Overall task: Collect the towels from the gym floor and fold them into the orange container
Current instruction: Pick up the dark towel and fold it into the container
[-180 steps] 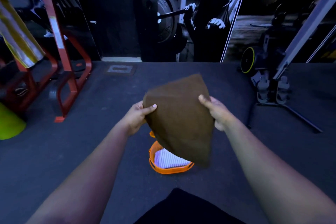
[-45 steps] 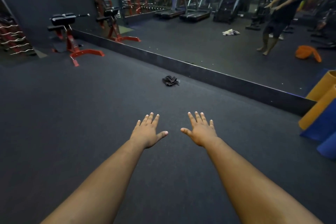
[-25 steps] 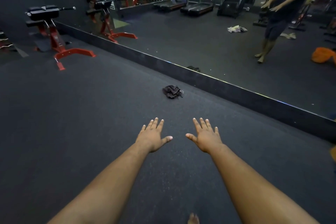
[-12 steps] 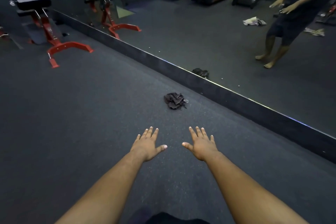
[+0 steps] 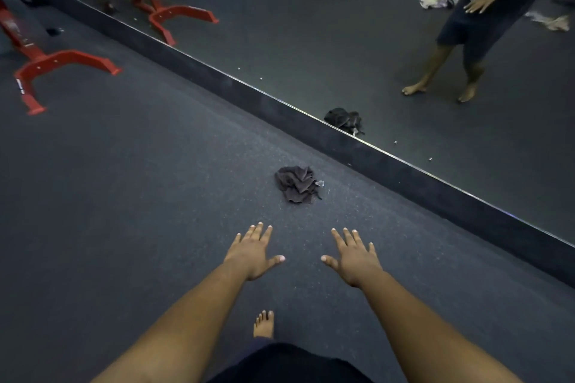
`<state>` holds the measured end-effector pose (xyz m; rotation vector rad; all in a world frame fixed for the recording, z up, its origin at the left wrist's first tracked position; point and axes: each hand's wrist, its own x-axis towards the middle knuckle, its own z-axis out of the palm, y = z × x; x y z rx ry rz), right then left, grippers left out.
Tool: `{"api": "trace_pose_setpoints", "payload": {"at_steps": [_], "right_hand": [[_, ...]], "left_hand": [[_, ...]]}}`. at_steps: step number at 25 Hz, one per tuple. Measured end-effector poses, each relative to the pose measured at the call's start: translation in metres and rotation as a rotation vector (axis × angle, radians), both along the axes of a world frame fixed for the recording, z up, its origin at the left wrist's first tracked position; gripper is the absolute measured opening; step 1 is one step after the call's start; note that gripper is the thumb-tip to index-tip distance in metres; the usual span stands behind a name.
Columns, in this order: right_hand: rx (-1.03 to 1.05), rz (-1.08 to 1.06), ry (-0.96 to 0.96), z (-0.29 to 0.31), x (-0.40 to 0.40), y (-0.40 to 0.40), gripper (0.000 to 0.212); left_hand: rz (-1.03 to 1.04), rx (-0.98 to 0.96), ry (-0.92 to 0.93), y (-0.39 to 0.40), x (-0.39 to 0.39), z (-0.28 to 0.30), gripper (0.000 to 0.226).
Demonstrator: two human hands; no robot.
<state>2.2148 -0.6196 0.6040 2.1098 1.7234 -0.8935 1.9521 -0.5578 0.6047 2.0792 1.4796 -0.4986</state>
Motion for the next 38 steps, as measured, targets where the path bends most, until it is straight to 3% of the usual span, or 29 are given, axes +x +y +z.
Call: {"api": "trace_pose_setpoints", "payload": {"at_steps": [8,15,20,27,31,33,35,38], "right_hand": [[-0.048,-0.082,0.083,-0.058,0.027,0.199,0.085],[-0.197,-0.117,0.161,-0.204,0.083,0.401,0.083],[-0.294,-0.133,0.167,-0.33,0.111,0.508,0.08],[-0.273,-0.169,0.11,-0.565,0.132,0.611,0.055],[-0.171,-0.418,0.066,-0.67,0.122,0.658,0.054],[-0.166,-0.56,0.084,-0.706,0.114,0.67,0.051],[-0.157,-0.709,0.145,-0.722,0.102,0.671,0.035],[-0.099,-0.826,0.233,-0.698,0.08,0.649,0.016]], "left_hand": [[-0.088,-0.096,0.052,0.212,0.043,-0.049,0.095],[-0.049,-0.253,0.112,0.408,0.113,-0.18,0.096],[-0.024,-0.354,0.113,0.512,0.149,-0.305,0.096],[-0.131,-0.4,0.176,0.61,0.159,-0.542,0.098],[-0.177,-0.412,0.198,0.634,0.148,-0.641,0.098],[-0.205,-0.414,0.203,0.639,0.142,-0.667,0.098],[-0.2,-0.405,0.2,0.639,0.133,-0.674,0.098],[-0.193,-0.428,0.213,0.634,0.122,-0.647,0.098]]}}
